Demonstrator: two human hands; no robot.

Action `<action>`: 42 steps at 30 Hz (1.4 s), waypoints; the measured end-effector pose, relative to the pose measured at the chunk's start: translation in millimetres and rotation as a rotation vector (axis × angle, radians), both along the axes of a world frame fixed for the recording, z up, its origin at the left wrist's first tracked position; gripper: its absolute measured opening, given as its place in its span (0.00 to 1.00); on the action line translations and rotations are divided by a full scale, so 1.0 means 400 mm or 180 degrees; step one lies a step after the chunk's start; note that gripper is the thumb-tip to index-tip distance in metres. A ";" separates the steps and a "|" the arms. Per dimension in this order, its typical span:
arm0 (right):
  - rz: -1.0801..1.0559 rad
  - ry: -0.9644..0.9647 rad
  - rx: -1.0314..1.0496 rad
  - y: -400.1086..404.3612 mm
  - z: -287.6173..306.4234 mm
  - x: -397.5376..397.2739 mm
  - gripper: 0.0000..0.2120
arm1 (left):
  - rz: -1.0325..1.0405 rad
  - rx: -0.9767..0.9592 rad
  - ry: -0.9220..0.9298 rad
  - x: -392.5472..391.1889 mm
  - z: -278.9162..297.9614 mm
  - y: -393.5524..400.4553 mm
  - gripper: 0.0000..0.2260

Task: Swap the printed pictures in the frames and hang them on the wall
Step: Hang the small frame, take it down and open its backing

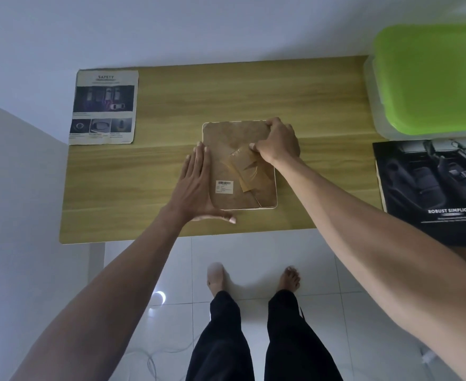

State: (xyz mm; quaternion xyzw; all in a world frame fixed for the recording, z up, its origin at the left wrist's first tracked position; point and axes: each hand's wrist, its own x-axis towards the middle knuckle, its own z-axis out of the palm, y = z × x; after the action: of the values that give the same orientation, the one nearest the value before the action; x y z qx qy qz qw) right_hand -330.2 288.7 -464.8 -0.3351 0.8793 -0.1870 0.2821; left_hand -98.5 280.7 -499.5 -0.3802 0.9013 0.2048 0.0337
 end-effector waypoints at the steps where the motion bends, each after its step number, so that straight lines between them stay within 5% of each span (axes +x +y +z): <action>1: -0.0006 -0.0002 0.0030 -0.004 0.001 -0.003 0.31 | 0.0010 -0.0035 -0.0009 -0.001 -0.005 0.001 0.78; 8: -0.0194 -0.0270 0.0024 -0.035 0.031 -0.010 0.31 | 0.0073 -0.0009 -0.0026 -0.003 0.005 -0.001 0.78; 16: -0.0310 -0.0162 -0.0459 -0.033 0.052 -0.020 0.16 | 0.0131 -0.0010 -0.0001 0.000 0.012 -0.001 0.78; 21: -0.0849 -0.0711 -0.0945 -0.019 0.023 -0.029 0.11 | 0.0126 -0.0054 0.0066 -0.001 0.009 0.003 0.77; 32: -0.1606 -0.1197 -0.1399 0.004 -0.043 -0.051 0.13 | 0.0053 0.0006 0.0125 0.001 0.002 0.000 0.76; 42: -0.1707 -0.1490 -0.1862 0.013 0.035 -0.131 0.13 | 0.1537 0.0834 0.1885 -0.140 0.130 -0.039 0.34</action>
State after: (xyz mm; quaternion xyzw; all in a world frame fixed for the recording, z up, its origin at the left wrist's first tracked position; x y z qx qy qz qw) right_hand -382.6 293.9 -450.8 -0.1100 0.7579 -0.5643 0.3083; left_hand -154.3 265.2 -447.5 -0.4980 0.7230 0.4207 -0.2284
